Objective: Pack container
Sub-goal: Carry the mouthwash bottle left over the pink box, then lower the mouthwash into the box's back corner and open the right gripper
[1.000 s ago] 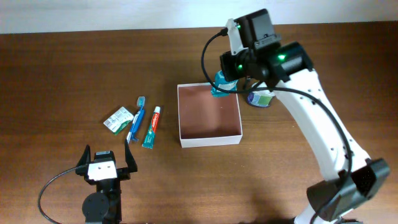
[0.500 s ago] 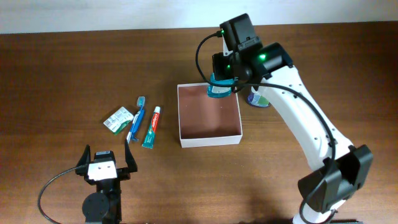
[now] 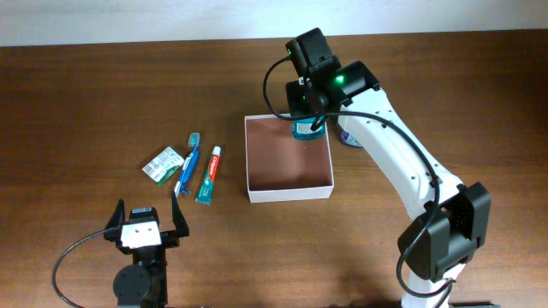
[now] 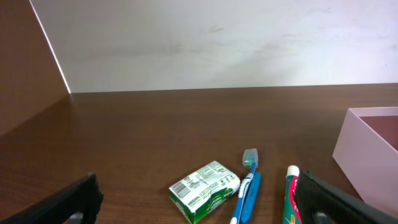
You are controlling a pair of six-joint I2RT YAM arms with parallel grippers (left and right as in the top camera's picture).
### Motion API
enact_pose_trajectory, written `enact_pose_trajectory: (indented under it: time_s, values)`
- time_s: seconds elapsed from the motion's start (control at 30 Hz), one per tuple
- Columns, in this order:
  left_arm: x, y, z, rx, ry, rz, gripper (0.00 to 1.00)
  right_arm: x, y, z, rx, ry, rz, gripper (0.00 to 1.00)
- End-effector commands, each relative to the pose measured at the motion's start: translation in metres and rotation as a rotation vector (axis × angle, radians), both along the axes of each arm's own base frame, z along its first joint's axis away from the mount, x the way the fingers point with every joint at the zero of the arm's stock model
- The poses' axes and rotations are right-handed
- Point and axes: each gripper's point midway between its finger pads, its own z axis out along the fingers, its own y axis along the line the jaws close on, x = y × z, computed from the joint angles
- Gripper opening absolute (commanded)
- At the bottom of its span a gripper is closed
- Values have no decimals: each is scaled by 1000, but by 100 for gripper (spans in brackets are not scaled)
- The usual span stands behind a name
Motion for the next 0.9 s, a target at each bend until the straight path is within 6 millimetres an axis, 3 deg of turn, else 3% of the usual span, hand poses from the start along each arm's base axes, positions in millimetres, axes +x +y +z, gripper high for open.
enact_pose_trajectory:
  time_s: [0.0, 0.33, 0.87]
  values:
    - [0, 2, -1, 19, -1, 5, 100, 8, -1, 15, -45, -60, 29, 19]
    - [0, 2, -1, 19, -1, 5, 99, 12, 1, -9, -66, -19, 34, 20]
    - [0, 2, -1, 19, -1, 5, 99, 16, 3, -8, -59, -34, 32, 21]
